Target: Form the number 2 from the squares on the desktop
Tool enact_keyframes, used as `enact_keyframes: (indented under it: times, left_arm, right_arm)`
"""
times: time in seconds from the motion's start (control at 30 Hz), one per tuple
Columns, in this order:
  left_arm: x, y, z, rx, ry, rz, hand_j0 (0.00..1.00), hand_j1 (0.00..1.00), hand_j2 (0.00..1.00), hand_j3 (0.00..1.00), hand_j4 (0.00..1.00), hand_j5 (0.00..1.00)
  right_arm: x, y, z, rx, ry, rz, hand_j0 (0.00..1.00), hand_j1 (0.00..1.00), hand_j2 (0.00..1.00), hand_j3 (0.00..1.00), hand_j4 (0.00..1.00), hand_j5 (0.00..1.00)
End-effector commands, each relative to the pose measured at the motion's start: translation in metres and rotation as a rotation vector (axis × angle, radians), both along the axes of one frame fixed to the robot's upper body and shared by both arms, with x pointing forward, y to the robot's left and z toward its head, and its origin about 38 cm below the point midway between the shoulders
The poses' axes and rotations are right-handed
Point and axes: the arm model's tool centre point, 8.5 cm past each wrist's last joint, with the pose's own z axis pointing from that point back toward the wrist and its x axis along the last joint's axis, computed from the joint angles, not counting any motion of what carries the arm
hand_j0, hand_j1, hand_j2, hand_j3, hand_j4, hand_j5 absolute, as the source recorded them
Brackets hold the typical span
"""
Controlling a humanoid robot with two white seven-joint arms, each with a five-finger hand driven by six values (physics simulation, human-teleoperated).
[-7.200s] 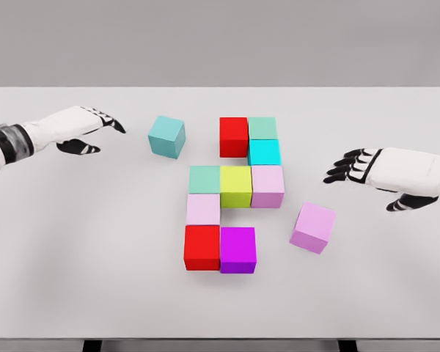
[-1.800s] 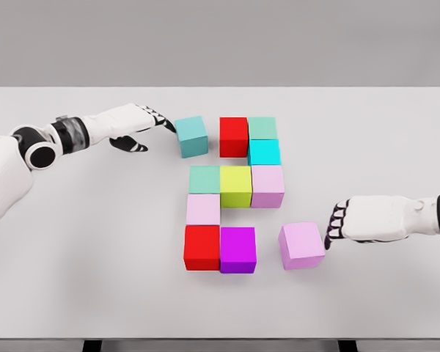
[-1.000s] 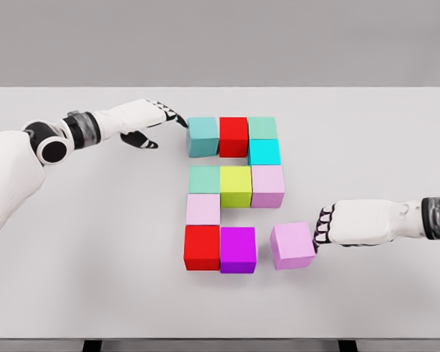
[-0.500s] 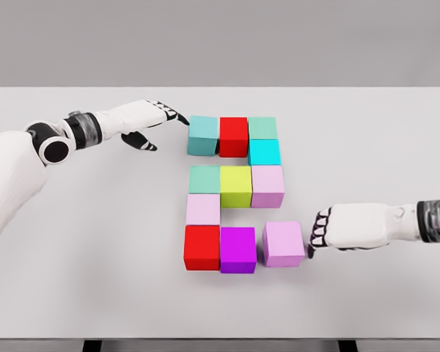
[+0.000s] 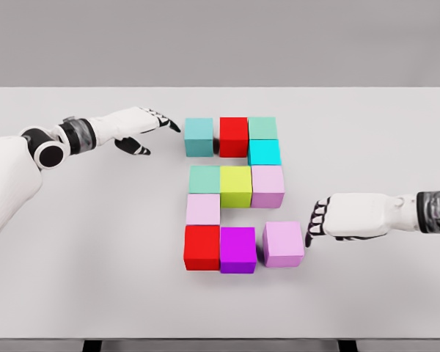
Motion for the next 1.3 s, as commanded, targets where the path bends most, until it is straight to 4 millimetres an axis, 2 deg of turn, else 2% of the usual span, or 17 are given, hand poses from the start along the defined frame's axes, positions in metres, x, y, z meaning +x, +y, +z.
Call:
enact_keyframes:
  times: [0.0,0.43,0.67,1.07,1.27]
  left_arm:
    - [0.000,0.000,0.001,-0.003,0.002,0.000,0.76,0.76,0.76,0.76,0.76,0.76]
    - [-0.004,-0.018,0.004,-0.013,-0.009,-0.047,0.77,0.77,0.77,0.77,0.77,0.77]
    - [-0.004,-0.019,0.005,-0.017,-0.011,-0.050,0.77,0.77,0.77,0.77,0.77,0.77]
    - [-0.004,-0.019,0.006,-0.015,-0.013,-0.051,0.78,0.78,0.78,0.78,0.78,0.78]
    - [-0.004,-0.020,0.006,-0.016,-0.013,-0.052,0.78,0.78,0.78,0.78,0.78,0.78]
  right_arm:
    - [0.001,0.004,0.000,0.013,0.003,0.004,0.67,0.67,0.67,0.67,0.67,0.67]
    - [0.000,0.012,0.000,0.027,0.003,0.022,0.67,0.67,0.67,0.67,0.67,0.67]
    - [0.010,0.002,0.004,0.021,-0.018,-0.017,0.67,0.67,0.67,0.67,0.67,0.67]
    - [0.006,0.023,0.002,0.052,-0.011,0.031,0.67,0.67,0.67,0.67,0.67,0.67]
    - [0.009,0.017,0.001,0.043,-0.012,0.015,0.67,0.67,0.67,0.67,0.67,0.67]
